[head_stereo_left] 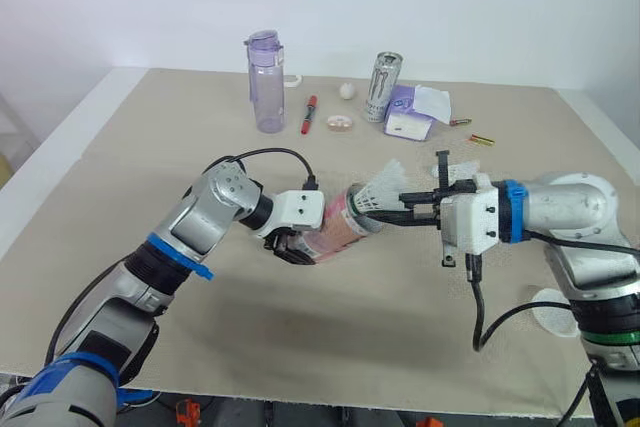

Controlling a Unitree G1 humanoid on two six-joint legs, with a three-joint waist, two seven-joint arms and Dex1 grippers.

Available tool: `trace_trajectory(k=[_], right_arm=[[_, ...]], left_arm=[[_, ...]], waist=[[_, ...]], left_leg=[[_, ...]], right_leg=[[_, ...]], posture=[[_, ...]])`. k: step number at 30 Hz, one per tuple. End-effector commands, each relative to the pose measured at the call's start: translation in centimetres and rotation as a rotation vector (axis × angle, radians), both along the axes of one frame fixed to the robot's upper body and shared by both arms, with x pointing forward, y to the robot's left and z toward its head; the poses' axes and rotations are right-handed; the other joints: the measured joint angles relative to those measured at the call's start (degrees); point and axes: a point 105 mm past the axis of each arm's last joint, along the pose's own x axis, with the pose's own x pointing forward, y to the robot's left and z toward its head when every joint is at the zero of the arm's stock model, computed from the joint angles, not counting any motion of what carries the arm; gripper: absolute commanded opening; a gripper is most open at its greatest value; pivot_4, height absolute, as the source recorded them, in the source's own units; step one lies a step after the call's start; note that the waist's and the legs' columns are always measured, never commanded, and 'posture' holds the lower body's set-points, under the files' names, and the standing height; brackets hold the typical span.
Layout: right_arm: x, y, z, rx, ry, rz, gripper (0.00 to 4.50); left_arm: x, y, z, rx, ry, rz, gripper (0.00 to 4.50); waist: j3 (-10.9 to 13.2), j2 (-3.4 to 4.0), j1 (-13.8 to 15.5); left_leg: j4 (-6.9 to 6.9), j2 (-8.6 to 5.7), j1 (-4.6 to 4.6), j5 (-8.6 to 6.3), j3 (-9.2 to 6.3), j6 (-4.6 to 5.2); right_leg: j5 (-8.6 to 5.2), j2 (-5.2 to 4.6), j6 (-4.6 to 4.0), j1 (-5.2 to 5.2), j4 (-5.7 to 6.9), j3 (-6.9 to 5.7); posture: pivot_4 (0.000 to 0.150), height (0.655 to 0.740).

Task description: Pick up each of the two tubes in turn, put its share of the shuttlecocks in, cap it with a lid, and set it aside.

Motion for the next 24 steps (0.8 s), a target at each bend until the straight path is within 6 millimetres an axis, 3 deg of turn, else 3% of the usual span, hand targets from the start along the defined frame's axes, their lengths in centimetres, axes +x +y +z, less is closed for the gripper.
trace_trajectory(k=[1, 2, 4, 7, 10, 12, 16, 19, 24], right_arm=[[-0.7, 0.1, 0.9, -0.034, -0.023, 0.040, 1.63], [-0.8, 0.1, 1.2, -0.025, -0.023, 0.040, 1.63], [-1.0, -0.2, 2.2, 0.016, -0.021, 0.034, 2.64], [-1.2, -0.9, 4.2, 0.174, 0.061, -0.010, 3.37], [-0.5, -3.2, 5.2, 0.335, 0.181, -0.129, 4.44], [0.6, -5.2, 5.8, 0.472, 0.227, -0.231, 4.44], [2.5, -9.6, 4.4, 0.679, 0.369, -0.478, 4.44], [4.0, -13.6, 2.2, 0.809, 0.418, -0.703, 4.44], [5.6, -19.8, -2.5, 0.838, 0.418, -1.018, 4.44]], left_arm=[[0.1, 0.4, -0.9, 0.056, -0.003, 0.018, 3.01], [0.1, 0.5, -1.0, 0.059, -0.003, 0.019, 3.01], [0.1, 0.6, -1.0, 0.064, -0.005, 0.021, 3.01], [0.1, 0.8, -1.1, 0.071, -0.004, 0.020, 3.01], [0.0, 0.9, -1.1, 0.076, -0.002, 0.019, 3.01], [-0.1, 0.9, -1.1, 0.078, -0.001, 0.017, 3.01], [-0.1, 0.7, -1.1, 0.078, -0.002, 0.008, 3.01], [-0.2, 0.5, -0.9, 0.075, -0.004, 0.002, 3.01], [-0.2, 0.3, -0.8, 0.072, -0.009, -0.002, 3.01]], waist=[[0.0, 0.00, 0.0], [0.0, 0.00, 0.0], [0.0, 0.00, 0.0], [0.0, -0.01, 0.0], [0.0, 0.00, 0.0], [0.0, -0.03, 0.0], [0.0, -0.04, -0.1], [0.0, -0.11, 0.0], [-0.1, -0.08, -0.1]], left_leg=[[0.00, 0.00, 0.01, 0.00, 0.00, 0.01], [0.00, 0.00, 0.02, 0.00, 0.00, 0.00], [0.00, 0.01, 0.02, 0.00, -0.01, 0.00], [0.00, 0.01, 0.03, 0.00, -0.01, 0.00], [-0.01, 0.01, 0.01, 0.00, -0.01, 0.01], [-0.01, 0.02, 0.02, 0.00, -0.03, 0.01], [-0.02, 0.04, 0.05, 0.00, -0.02, 0.01], [-0.04, 0.06, 0.07, 0.00, -0.06, 0.01], [-0.03, 0.00, 0.06, 0.00, 0.05, 0.01]], right_leg=[[0.01, -0.01, -0.01, 0.00, 0.00, -0.01], [0.01, -0.01, -0.01, 0.01, 0.00, -0.01], [0.01, -0.01, -0.02, 0.01, 0.00, -0.02], [0.01, -0.01, -0.03, 0.02, 0.00, -0.02], [0.04, -0.03, -0.06, 0.00, 0.00, -0.02], [0.05, -0.02, -0.09, 0.02, 0.00, -0.04], [0.20, -0.02, -0.35, 0.03, 0.00, -0.08], [0.16, 0.01, -0.28, 0.04, 0.00, -0.14], [0.05, -0.03, -0.06, 0.03, 0.00, -0.03]], posture=[[0.150, 0.7400], [0.150, 0.7400], [0.150, 0.7400], [0.150, 0.7400], [0.150, 0.7400], [0.150, 0.7400], [0.150, 0.7400], [0.150, 0.7400], [0.150, 0.7400]])
